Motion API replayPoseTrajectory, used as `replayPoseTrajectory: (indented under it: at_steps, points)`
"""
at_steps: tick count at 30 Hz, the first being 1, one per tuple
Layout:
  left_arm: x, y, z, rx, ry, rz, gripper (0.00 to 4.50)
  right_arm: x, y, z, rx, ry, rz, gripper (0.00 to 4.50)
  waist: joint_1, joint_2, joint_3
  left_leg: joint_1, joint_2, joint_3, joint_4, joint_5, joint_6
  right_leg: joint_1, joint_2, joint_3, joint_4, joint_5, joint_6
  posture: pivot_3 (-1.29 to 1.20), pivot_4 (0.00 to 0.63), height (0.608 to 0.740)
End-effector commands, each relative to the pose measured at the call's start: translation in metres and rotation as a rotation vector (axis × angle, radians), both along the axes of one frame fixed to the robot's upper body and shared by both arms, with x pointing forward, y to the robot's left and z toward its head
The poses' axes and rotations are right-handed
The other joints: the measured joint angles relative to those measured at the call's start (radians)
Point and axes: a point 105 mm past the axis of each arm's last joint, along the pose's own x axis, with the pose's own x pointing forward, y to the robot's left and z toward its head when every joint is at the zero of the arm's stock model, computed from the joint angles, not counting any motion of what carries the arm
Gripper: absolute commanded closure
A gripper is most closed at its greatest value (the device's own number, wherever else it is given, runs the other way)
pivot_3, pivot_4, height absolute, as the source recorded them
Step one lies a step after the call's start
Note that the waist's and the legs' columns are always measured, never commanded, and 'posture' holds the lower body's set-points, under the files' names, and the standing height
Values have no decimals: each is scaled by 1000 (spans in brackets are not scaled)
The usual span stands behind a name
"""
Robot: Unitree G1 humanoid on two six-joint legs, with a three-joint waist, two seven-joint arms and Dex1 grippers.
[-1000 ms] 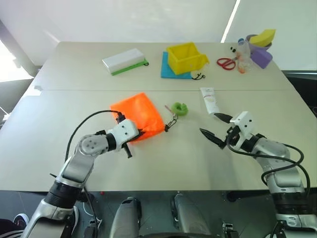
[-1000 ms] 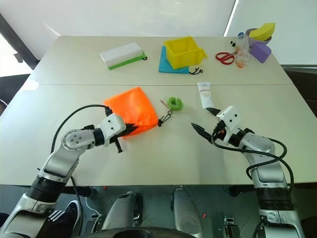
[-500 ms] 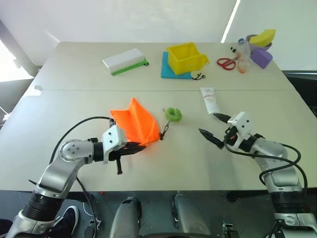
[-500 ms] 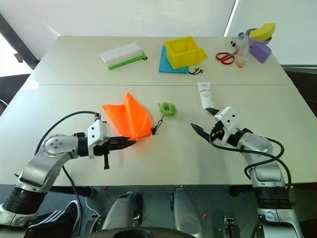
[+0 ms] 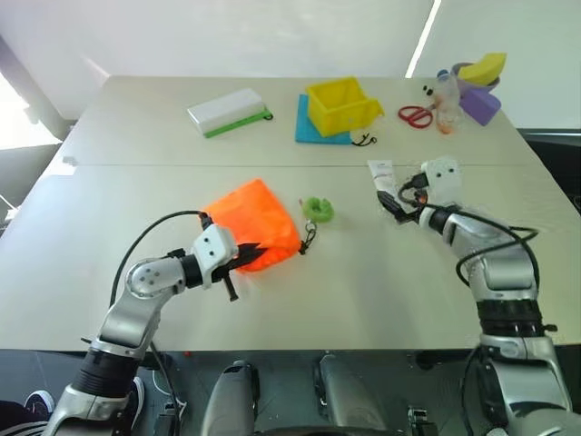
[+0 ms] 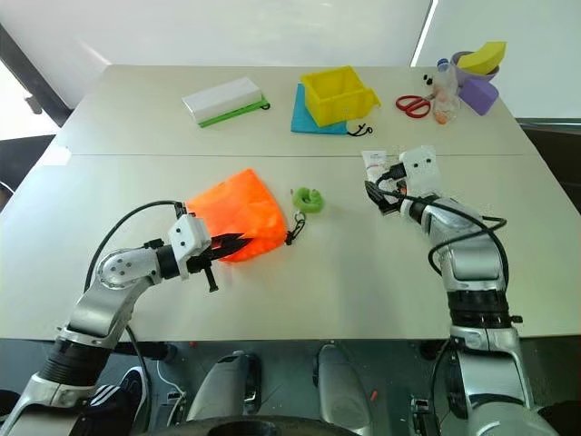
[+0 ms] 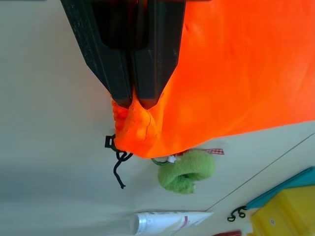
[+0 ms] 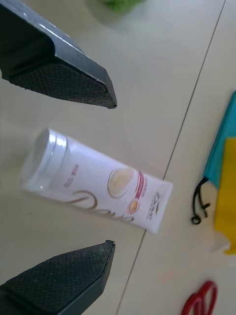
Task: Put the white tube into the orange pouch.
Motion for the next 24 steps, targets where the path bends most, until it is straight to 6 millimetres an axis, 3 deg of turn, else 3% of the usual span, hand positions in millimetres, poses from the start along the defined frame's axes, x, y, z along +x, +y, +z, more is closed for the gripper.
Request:
replayPoseTrajectory:
  at_steps: [1,13,16,18,19,24]
  points:
    - [0,-4,4,2,-41,-9,4469,3,-6,-4,-24,76,-59,0,0,0,0,0,0,0,0,0,0,0,0,0,0,0,0,0,150,740]
    - [-5,-7,3,-7,-42,-7,4469,11,-12,-21,107,182,-149,0,-3,0,0,0,0,0,0,0,0,0,0,0,0,1,1,0,150,740]
    - [-5,-9,8,-8,-46,-8,4500,13,-12,-20,119,179,-153,1350,-3,0,0,0,0,0,0,0,0,0,0,0,0,1,1,0,150,740]
    - [-5,-9,11,-9,-50,-11,4500,13,-12,-20,120,174,-151,2479,-3,0,0,0,0,0,0,0,0,0,0,0,0,1,1,0,150,740]
    - [-5,-9,12,-9,-52,-11,4500,13,-12,-20,118,172,-149,2697,-3,0,0,0,0,0,0,0,0,0,0,0,0,1,1,0,150,740]
    - [-4,-12,17,-6,-54,-16,4500,7,-14,-15,98,150,-113,2683,-3,0,0,0,0,0,0,0,0,0,1,0,0,1,2,0,150,740]
